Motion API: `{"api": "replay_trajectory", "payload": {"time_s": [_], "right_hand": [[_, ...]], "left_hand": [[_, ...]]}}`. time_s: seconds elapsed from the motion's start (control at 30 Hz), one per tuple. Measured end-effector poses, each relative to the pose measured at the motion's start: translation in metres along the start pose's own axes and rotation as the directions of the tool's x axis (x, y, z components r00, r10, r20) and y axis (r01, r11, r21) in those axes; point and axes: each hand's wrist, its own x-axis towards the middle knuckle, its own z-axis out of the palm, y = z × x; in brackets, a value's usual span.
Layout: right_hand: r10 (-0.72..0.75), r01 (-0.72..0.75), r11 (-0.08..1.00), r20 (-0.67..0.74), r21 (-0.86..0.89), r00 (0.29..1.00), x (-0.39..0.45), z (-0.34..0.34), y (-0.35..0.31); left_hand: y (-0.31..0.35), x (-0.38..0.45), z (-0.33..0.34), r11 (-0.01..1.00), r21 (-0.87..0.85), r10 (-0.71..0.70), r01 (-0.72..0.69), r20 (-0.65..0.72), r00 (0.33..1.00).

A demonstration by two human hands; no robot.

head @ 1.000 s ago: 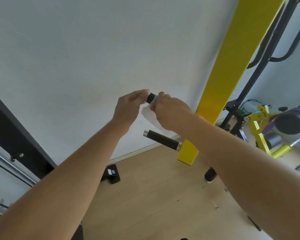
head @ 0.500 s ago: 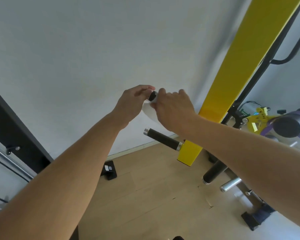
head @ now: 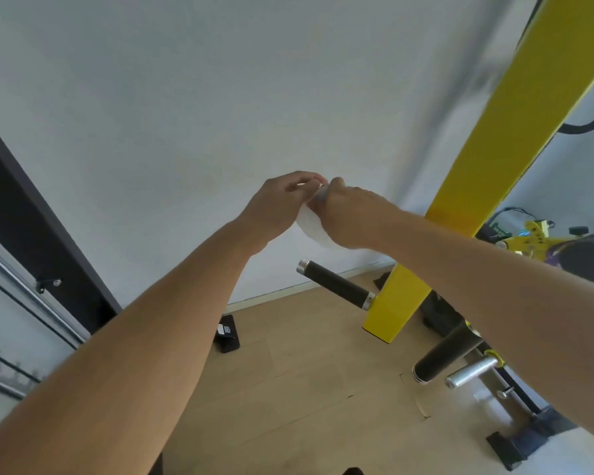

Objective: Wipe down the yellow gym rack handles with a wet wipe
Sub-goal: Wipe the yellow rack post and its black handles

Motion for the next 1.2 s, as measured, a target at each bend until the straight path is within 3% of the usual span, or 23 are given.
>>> {"api": "replay_trajectory", "payload": {"time_s": [0.1,0.17,0.27,0.33,0.43,0.63,0.73,0.8,0.87,0.9,0.97,1.1,1.2], "right_hand": [[0.047,-0.061,0.977,0.075,0.202,0.996,0.012,-0.003,-0.002],[0.078,-0.093,0.979,0.090,0.180,0.993,0.004,-0.003,0.004],[0.113,-0.080,0.956,0.104,-0.282,0.988,-0.029,-0.006,0.008],[0.088,-0.009,0.778,0.094,-0.628,0.992,-0.056,-0.006,0.001],[0.075,-0.012,0.669,0.052,-0.743,0.996,-0.069,-0.003,0.001],[-0.098,-0.006,0.920,-0.245,-0.391,0.965,-0.007,0.015,-0.003],[-0.029,-0.046,0.950,-0.236,-0.308,0.971,-0.002,0.017,-0.003],[0.023,-0.060,0.880,-0.086,-0.470,0.996,-0.027,0.004,0.000],[0.040,-0.005,0.734,0.036,-0.679,0.999,-0.054,-0.001,0.003],[0.032,0.016,0.675,0.051,-0.738,0.998,-0.064,-0.001,0.004],[-0.004,0.017,0.657,0.020,-0.754,1.000,-0.061,0.003,0.005],[-0.023,-0.078,0.921,-0.252,-0.382,0.968,-0.019,0.016,-0.002],[-0.025,-0.012,0.993,-0.317,-0.117,0.948,-0.004,0.026,-0.009]], "left_hand": [[0.001,-0.001,-0.003,1.000,-0.025,-0.013,0.013,0.001,1.000],[0.002,-0.003,-0.004,1.000,-0.027,-0.011,0.010,-0.004,1.000],[0.003,-0.007,-0.003,1.000,0.008,0.006,-0.006,-0.034,0.999],[0.005,-0.010,0.000,0.999,0.046,0.014,-0.012,-0.040,0.999],[0.004,-0.011,0.004,1.000,0.029,0.013,-0.012,-0.038,0.999],[0.006,-0.014,0.007,0.999,-0.046,-0.012,0.009,-0.060,0.998],[0.005,-0.015,0.005,0.998,-0.056,0.005,-0.010,-0.096,0.995],[0.006,-0.015,0.002,1.000,-0.003,0.014,-0.014,-0.115,0.993],[0.004,-0.013,0.001,1.000,0.023,0.011,-0.008,-0.123,0.992],[0.003,-0.013,0.002,0.999,0.032,0.009,-0.005,-0.125,0.992],[0.002,-0.013,0.004,0.999,0.054,0.015,-0.007,-0.139,0.990],[0.001,-0.012,0.002,0.997,0.078,0.035,-0.025,-0.132,0.991],[0.001,-0.012,-0.003,0.994,0.106,0.046,-0.034,-0.114,0.992]]}}
